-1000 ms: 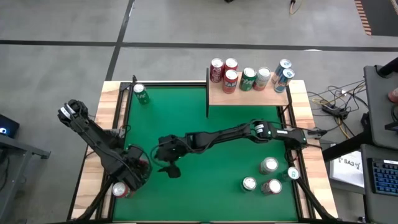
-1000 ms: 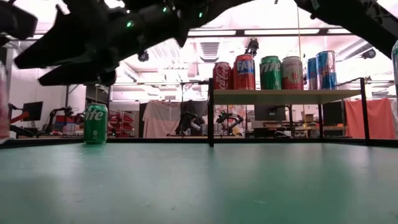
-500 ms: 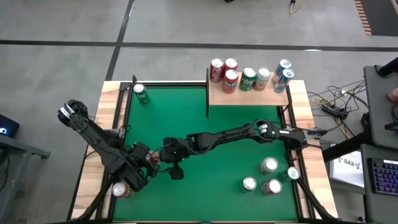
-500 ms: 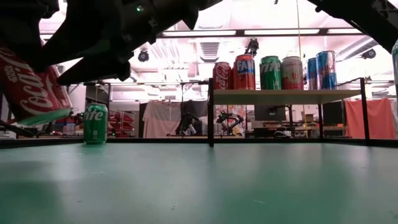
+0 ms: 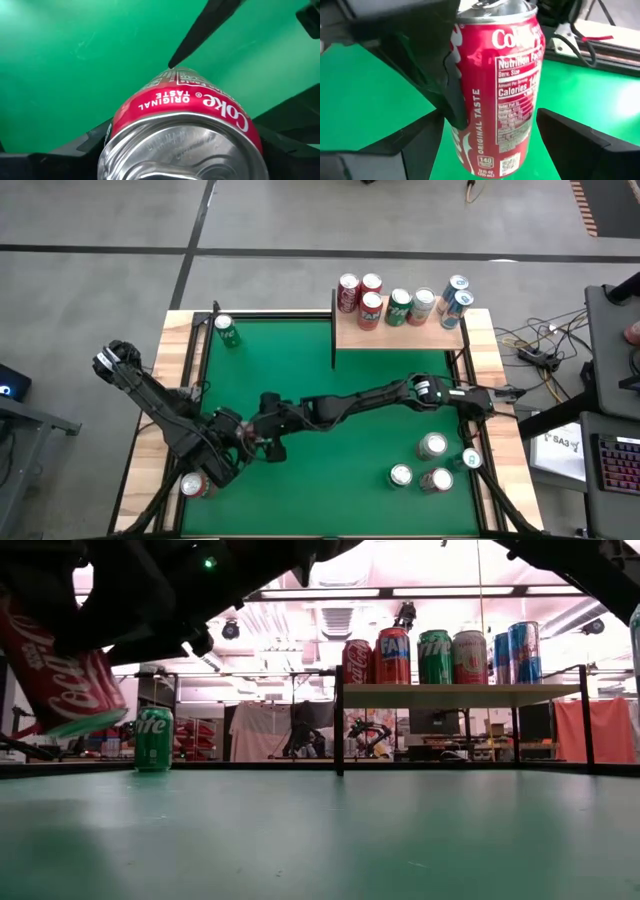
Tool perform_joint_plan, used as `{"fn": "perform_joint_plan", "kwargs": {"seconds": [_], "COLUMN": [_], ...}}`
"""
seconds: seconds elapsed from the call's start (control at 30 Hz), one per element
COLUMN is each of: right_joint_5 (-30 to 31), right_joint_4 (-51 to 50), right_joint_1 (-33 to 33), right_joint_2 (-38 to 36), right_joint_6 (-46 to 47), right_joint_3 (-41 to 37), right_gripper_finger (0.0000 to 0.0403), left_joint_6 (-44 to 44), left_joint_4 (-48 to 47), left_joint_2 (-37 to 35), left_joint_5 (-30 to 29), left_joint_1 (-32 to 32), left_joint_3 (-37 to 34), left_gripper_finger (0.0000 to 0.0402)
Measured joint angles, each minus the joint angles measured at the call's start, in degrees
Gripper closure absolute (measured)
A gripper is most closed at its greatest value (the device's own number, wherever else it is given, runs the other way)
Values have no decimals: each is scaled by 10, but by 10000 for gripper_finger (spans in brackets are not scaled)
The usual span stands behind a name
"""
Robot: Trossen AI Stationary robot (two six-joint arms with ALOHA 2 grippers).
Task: Place canned beverage on shelf
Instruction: Put the left red-white soda can on the shelf aligned with the other red-white soda can
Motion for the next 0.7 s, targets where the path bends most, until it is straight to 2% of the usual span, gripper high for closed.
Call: {"fn": "perform_joint_plan", "kwargs": {"seconds": [0.2, 0.4, 0.7], "right_joint_5": [-28, -37, -55], "right_joint_4": [27, 24, 100], "right_joint_1": [0, 0, -1], "right_joint_2": [14, 16, 47], "right_joint_6": [-15, -77, -47], "right_joint_3": [0, -9, -9], "right_gripper_finger": [92, 96, 91], "left_joint_6": [8, 42, 44], "left_joint_4": [-1, 2, 0], "left_joint_2": [-1, -1, -2], "left_joint_5": [27, 41, 44], "left_joint_1": [0, -1, 0], "left_joint_3": [2, 2, 16], "left_gripper_finger": [106, 106, 106]}}
